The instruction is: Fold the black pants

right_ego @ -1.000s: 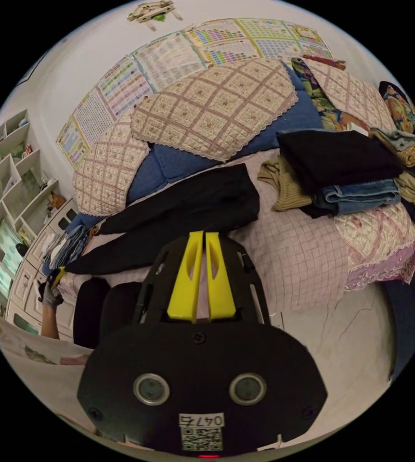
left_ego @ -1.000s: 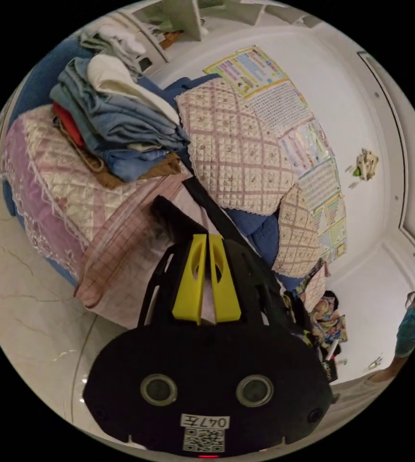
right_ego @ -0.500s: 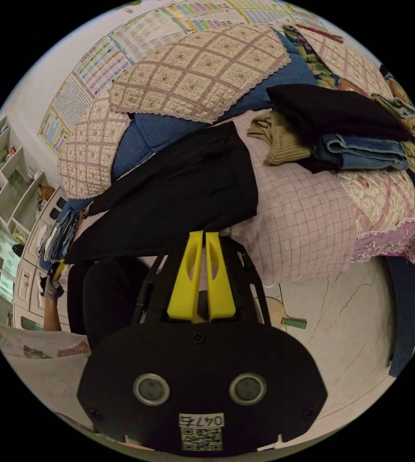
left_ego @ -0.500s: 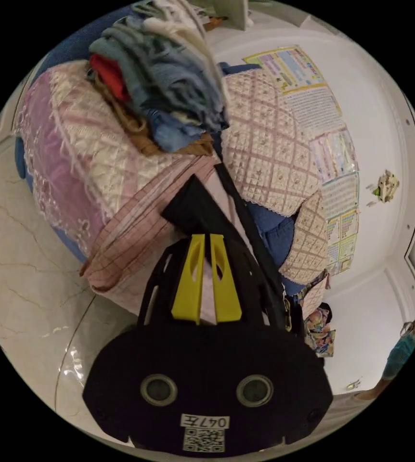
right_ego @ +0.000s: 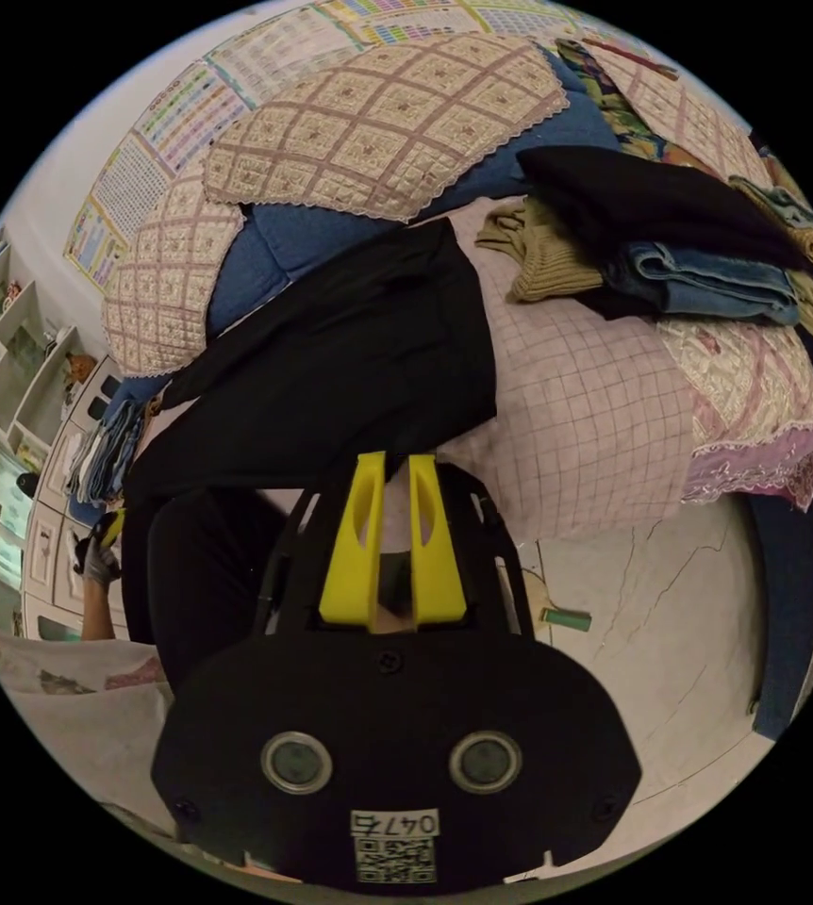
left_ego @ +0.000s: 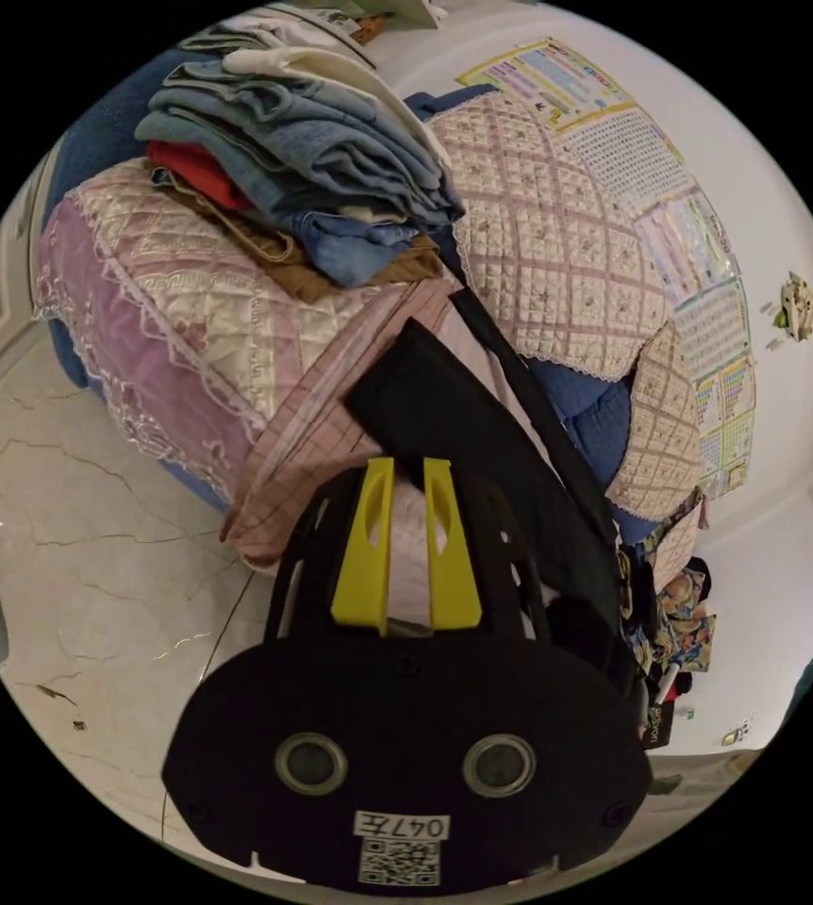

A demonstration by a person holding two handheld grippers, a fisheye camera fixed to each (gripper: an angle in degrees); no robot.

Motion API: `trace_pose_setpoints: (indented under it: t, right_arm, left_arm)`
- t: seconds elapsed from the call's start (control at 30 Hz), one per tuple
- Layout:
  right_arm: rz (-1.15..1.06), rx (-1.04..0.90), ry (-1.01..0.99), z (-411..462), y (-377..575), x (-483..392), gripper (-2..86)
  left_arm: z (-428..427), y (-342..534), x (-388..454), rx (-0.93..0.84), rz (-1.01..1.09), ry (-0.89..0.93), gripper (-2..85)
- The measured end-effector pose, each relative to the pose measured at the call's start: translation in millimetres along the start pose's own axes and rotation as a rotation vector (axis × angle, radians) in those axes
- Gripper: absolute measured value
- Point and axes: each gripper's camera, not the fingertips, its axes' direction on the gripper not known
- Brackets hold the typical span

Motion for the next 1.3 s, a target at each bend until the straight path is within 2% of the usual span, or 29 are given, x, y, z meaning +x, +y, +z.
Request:
trace_pose_setpoints:
  t: [0.1, 0.17, 0.27, 0.4, 0.57, 0.67, 0.83, 0.9, 1.0, 1.1, 1.3]
  right_arm:
    - [0.035, 0.029, 0.061, 0, -9, -3, 4.0]
    - [0.086, 0.15, 0.164, -10, -11, -8, 3.7]
    - [0.037, 0.297, 0.308, -19, -20, -29, 2.6]
    - [-0.149, 0.371, 0.396, -9, -49, -72, 1.6]
    - [-0.272, 0.313, 0.249, 21, -98, -115, 1.2]
    - [-0.33, 0.236, 0.214, 44, -125, -132, 1.2]
    - [-0.422, 0.239, 0.233, 63, -171, -159, 1.0]
    - [-0.466, 0.268, 0.246, 66, -197, -168, 1.2]
    - [-0.504, 0.263, 0.231, 81, -253, -171, 2.2]
    - [-0.516, 0.154, 0.056, 111, -319, -158, 5.1]
    - [-0.471, -0.024, 0.119, 186, -418, -132, 8.3]
  left_arm:
    - [-10, -3, 18, 0.048, -0.002, -0.049, 8.2]
    - [-19, -2, 38, 0.079, 0.037, -0.102, 8.2]
    - [-21, -2, 103, 0.136, 0.226, -0.22, 6.8]
    - [33, -36, 199, 0.079, 0.476, -0.307, 5.7]
    - [109, -92, 264, 0.036, 0.538, -0.305, 5.9]
    - [166, -113, 298, -0.064, 0.631, -0.255, 5.7]
    - [253, -138, 287, -0.213, 0.517, -0.364, 3.6]
    - [257, -135, 291, -0.163, 0.487, -0.326, 2.5]
    - [247, -118, 324, -0.057, 0.546, -0.385, 1.4]
    - [240, -104, 356, 0.032, 0.613, -0.387, 0.3]
    - [261, -104, 375, 0.053, 0.64, -0.152, -0.9]
